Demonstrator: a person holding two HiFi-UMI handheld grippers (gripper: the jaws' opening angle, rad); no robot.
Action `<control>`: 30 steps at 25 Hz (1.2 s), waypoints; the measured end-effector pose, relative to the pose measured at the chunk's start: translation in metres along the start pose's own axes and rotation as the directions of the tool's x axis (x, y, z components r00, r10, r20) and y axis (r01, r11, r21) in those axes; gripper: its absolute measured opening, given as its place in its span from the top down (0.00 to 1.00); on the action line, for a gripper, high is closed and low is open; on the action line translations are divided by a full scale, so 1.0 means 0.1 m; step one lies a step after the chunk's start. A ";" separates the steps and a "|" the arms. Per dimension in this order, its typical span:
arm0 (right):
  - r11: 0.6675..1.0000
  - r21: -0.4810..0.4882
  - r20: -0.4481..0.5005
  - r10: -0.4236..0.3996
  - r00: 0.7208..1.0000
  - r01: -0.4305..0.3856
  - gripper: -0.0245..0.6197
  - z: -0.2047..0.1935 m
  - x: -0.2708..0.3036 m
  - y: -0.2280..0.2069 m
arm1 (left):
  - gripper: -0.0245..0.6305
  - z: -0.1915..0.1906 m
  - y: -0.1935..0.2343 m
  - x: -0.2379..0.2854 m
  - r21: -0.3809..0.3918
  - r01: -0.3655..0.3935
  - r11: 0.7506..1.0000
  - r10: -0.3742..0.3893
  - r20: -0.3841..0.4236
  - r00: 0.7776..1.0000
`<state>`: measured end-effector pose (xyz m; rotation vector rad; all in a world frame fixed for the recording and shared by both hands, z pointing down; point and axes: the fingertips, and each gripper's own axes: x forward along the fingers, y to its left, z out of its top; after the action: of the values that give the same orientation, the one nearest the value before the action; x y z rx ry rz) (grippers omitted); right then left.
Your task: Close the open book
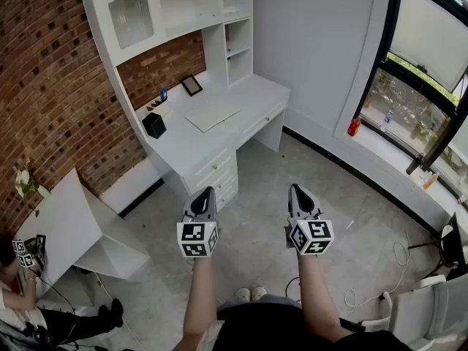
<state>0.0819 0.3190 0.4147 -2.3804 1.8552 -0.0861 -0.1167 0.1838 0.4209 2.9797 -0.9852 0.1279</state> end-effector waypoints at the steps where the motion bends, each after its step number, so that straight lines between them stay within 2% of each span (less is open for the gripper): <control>1: 1.000 0.000 0.001 -0.001 1.000 0.001 0.96 0.00 -0.01 -0.01 | 0.95 0.00 -0.02 0.00 0.002 0.003 1.000 -0.003 0.001 1.000; 30: 0.999 0.032 0.016 0.024 1.000 -0.024 0.96 -0.02 0.09 0.06 | 0.95 -0.14 0.06 0.05 -0.020 0.007 1.000 -0.007 -0.020 1.000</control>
<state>0.0781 0.3092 0.4158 -2.3302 1.8603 -0.0942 -0.1172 0.1759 0.4352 2.9578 -0.9686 0.1470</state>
